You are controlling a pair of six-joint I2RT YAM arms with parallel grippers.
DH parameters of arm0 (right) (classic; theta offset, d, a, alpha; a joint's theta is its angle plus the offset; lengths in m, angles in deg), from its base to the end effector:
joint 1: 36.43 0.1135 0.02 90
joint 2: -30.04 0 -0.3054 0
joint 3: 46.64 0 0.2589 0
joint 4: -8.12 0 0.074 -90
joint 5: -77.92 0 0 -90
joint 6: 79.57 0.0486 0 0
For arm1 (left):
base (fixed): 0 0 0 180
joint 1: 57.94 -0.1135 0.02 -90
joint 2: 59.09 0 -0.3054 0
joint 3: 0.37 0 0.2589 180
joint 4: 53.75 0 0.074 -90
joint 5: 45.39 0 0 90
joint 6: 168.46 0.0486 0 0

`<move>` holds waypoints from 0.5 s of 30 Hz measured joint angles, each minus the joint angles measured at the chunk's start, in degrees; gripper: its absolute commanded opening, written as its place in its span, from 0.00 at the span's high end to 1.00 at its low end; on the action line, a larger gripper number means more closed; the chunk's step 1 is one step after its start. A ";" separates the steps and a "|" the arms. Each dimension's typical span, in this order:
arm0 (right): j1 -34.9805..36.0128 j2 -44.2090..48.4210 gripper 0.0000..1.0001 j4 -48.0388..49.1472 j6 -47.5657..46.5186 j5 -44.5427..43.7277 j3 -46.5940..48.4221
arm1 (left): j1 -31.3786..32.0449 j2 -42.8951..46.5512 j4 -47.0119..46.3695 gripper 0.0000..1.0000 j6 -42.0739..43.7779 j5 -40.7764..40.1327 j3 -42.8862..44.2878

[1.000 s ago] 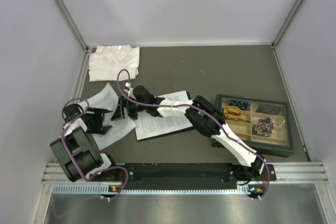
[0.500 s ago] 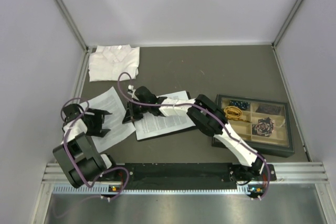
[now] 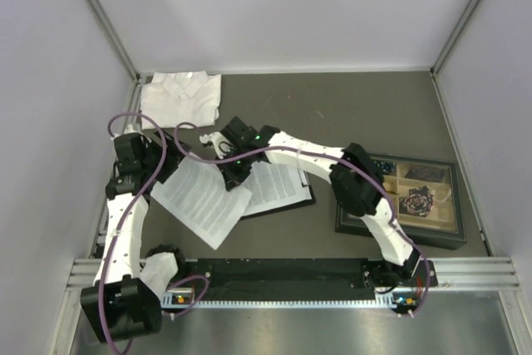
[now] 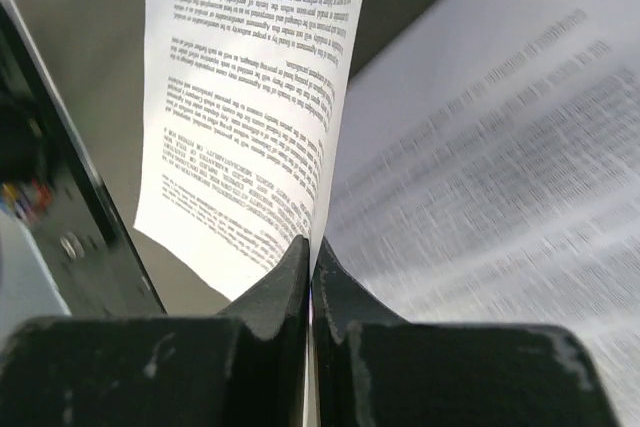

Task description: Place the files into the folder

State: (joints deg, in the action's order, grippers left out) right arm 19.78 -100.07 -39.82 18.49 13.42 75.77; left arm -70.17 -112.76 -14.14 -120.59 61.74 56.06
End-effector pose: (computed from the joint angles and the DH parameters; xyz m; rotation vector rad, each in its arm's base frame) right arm 0.2828 0.4603 0.2151 -1.2761 2.3922 0.9630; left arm 0.1927 0.0271 0.2998 -0.8748 2.0739 -0.6162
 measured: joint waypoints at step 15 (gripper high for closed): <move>-5.70 2.71 1.00 -22.18 -33.38 -13.97 -1.29 | 1.95 4.11 0.79 0.14 4.11 8.41 -4.20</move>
State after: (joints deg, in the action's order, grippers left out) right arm 14.07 -97.36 -62.01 -14.89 -0.55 74.48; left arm -68.23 -108.65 -13.35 -116.48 70.15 51.86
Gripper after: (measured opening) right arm 0.003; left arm 0.852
